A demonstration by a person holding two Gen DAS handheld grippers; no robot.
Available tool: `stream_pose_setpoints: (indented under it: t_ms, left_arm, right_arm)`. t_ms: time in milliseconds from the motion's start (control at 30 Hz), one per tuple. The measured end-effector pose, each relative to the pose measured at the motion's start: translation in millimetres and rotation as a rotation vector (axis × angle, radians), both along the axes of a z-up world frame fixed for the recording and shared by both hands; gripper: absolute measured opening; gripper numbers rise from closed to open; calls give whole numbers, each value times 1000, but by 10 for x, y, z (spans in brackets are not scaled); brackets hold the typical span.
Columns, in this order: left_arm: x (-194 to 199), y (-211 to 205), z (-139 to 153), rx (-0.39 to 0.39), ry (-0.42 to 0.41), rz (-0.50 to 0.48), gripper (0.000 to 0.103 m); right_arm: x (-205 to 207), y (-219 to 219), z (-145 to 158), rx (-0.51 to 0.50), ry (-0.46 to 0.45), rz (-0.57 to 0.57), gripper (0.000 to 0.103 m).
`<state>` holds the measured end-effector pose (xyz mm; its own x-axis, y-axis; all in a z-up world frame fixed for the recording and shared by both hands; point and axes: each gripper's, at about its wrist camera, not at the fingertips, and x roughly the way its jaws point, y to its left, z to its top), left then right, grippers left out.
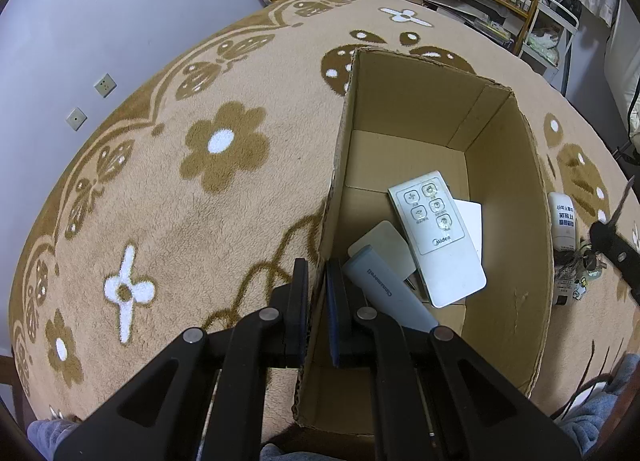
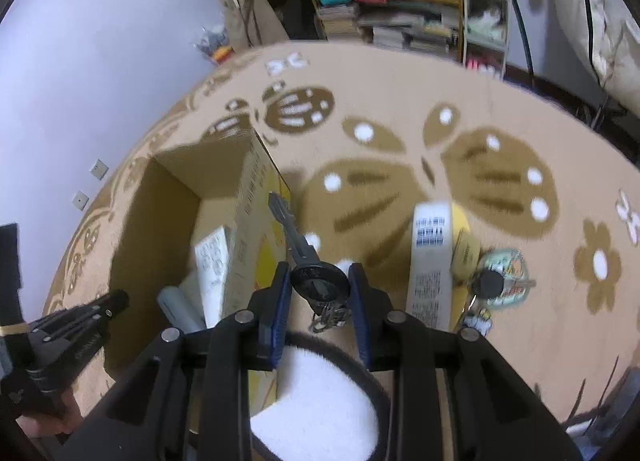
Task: Organize rigid objects
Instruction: 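Lift the keys into the cardboard box and release them onto the remote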
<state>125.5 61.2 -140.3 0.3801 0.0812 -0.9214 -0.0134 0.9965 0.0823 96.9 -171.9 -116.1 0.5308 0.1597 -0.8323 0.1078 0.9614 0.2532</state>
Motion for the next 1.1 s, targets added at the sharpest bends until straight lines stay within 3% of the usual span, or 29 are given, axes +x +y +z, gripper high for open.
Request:
stream_pose_setpoints:
  t_ms: [167,333,533,1100]
  left_arm:
    - [-1,-1,0,-1,0,0,8]
    - [0,0,0,0,1,0,8]
    - [0,0,1,0,0,1,8]
    - [-12,11,-21,7,2,-1,8]
  right_arm:
    - [-33,3,219,21,-79,-13,30]
    - [-130,-20,525,78,-228,-31,30]
    - [-150,87,759,108,-323,24,30]
    - [86,582,718,181,-343,174,30]
